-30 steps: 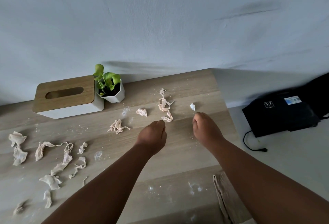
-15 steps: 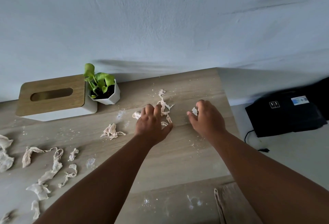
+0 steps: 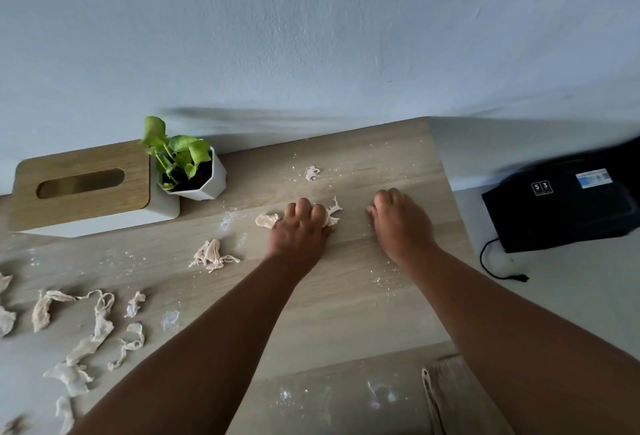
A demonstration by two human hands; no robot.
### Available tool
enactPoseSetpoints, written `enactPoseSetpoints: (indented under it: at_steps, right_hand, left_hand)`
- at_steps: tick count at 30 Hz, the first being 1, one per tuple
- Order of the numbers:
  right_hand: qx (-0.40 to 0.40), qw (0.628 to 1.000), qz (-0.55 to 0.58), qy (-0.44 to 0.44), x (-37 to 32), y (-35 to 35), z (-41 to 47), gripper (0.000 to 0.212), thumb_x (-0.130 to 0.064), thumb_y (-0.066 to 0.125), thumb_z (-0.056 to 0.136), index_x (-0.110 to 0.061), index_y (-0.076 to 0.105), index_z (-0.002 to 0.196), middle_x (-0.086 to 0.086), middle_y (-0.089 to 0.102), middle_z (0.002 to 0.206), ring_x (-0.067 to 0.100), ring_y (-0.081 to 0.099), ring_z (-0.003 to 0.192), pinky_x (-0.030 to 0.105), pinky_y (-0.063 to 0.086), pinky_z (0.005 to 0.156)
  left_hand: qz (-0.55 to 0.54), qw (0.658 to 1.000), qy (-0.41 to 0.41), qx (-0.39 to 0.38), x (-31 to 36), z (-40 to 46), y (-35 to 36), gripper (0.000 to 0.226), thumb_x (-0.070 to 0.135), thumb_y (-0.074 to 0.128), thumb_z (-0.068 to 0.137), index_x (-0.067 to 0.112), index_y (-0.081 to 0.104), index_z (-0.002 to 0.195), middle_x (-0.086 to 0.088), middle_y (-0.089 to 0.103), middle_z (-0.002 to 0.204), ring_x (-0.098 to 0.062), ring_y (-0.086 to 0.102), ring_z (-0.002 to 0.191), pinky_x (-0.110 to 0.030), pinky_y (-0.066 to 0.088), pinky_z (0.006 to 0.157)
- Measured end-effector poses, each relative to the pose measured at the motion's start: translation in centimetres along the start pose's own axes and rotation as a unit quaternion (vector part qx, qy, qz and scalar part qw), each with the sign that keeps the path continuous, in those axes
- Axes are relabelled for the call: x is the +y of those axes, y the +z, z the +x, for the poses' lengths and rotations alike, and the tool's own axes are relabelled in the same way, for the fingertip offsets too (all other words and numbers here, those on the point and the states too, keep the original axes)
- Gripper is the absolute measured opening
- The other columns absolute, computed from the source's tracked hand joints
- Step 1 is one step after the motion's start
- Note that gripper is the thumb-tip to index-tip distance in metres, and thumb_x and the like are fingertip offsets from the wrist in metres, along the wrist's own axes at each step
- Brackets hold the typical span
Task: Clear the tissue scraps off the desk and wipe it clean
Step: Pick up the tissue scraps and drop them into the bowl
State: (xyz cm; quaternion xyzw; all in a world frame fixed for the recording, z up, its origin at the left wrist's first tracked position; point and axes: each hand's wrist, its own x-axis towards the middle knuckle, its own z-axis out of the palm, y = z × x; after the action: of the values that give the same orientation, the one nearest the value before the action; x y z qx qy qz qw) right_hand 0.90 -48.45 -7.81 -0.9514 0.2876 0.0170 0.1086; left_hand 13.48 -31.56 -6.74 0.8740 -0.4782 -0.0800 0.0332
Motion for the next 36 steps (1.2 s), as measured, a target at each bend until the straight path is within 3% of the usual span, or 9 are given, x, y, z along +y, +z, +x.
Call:
enactPoseSetpoints:
  at_steps: [2,5,10,15,19,22,26,32,36]
  right_hand:
    - [-0.002,1.000,0.000,0.000,-0.1,-0.1,0.2,0.023,-0.026,0.052,0.105,-0.004,0.057,0.103,0.017,0.062,0.094,0.034,0.061,0.080,0.041,0.051,0.063]
    - [0.005,1.000,0.024,-0.005,-0.5,-0.3,0.8,0.022,-0.022,0.055,0.105,0.000,0.056,0.100,0.019,0.063,0.088,0.036,0.061,0.075,0.036,0.039,0.058]
    - [-0.022,0.994,0.105,-0.010,-1.8,-1.0,1.6,0.006,0.002,0.051,0.097,-0.004,0.051,0.099,0.017,0.058,0.089,0.025,0.044,0.070,0.034,0.032,0.061]
    - [-0.051,0.992,0.117,-0.013,-3.4,-1.3,1.7,0.036,0.017,0.040,0.078,-0.017,0.040,0.091,0.010,0.047,0.087,0.032,0.052,0.074,0.035,0.032,0.062]
    - [-0.070,0.986,0.152,-0.003,-3.9,-0.7,1.4,0.044,0.016,0.044,0.082,-0.008,0.057,0.117,0.010,0.061,0.110,0.030,0.060,0.095,0.035,0.046,0.075]
    - [-0.074,0.984,0.163,-0.002,-4.5,-0.5,1.2,0.042,0.012,0.048,0.088,-0.010,0.059,0.122,0.009,0.065,0.111,0.030,0.062,0.099,0.039,0.051,0.080]
    - [-0.029,0.993,0.112,-0.019,-5.6,-0.5,1.1,0.012,-0.018,0.049,0.103,-0.014,0.060,0.107,0.008,0.065,0.101,0.034,0.063,0.086,0.036,0.043,0.065]
    - [-0.026,0.991,0.095,-0.090,-5.9,-0.8,1.3,0.024,-0.036,0.062,0.098,-0.015,0.064,0.109,0.006,0.061,0.104,0.028,0.060,0.093,0.035,0.048,0.067]
    - [-0.042,0.987,0.087,-0.129,-5.1,-0.9,2.1,0.035,-0.039,0.070,0.092,-0.014,0.063,0.115,0.007,0.060,0.112,0.030,0.059,0.101,0.039,0.054,0.076]
  left_hand:
    - [-0.007,0.999,-0.004,-0.031,0.1,0.0,-0.3,0.038,0.039,0.054,0.098,0.004,0.066,0.104,-0.018,0.063,0.103,-0.037,0.064,0.090,-0.045,0.059,0.058]
    - [-0.036,0.999,0.001,-0.032,0.1,-0.5,-0.6,0.022,0.020,0.072,0.091,0.000,0.067,0.097,-0.020,0.066,0.094,-0.039,0.066,0.081,-0.047,0.057,0.051]
    - [-0.072,0.997,0.003,-0.021,-0.5,-2.0,-0.7,0.025,0.007,0.066,0.089,-0.007,0.065,0.109,-0.021,0.066,0.095,-0.041,0.067,0.083,-0.048,0.057,0.052]
    - [-0.134,0.989,-0.044,-0.042,-1.4,-3.4,-0.6,0.033,0.016,0.051,0.101,-0.001,0.056,0.129,-0.018,0.059,0.119,-0.040,0.061,0.101,-0.050,0.053,0.076]
    - [-0.185,0.980,-0.056,-0.046,-1.8,-4.1,-0.9,0.025,0.013,0.052,0.100,-0.002,0.057,0.120,-0.019,0.058,0.117,-0.041,0.059,0.099,-0.051,0.049,0.080]
    - [-0.188,0.979,-0.062,-0.042,-2.0,-4.7,-0.9,0.023,0.009,0.053,0.099,-0.003,0.056,0.118,-0.021,0.059,0.113,-0.041,0.059,0.095,-0.051,0.047,0.079]
    - [-0.202,0.977,-0.063,-0.012,-2.6,-5.9,-0.9,0.027,0.007,0.056,0.097,0.002,0.060,0.123,-0.017,0.062,0.109,-0.039,0.060,0.093,-0.046,0.048,0.073]
    - [-0.184,0.979,-0.055,0.060,-4.0,-6.5,-1.4,0.025,0.026,0.067,0.098,0.007,0.058,0.086,-0.015,0.063,0.080,-0.040,0.061,0.069,-0.035,0.037,0.055]
    - [-0.171,0.979,-0.056,0.092,-5.0,-6.8,-1.6,0.038,0.047,0.052,0.101,0.014,0.052,0.082,-0.008,0.060,0.075,-0.035,0.059,0.065,-0.032,0.035,0.052]
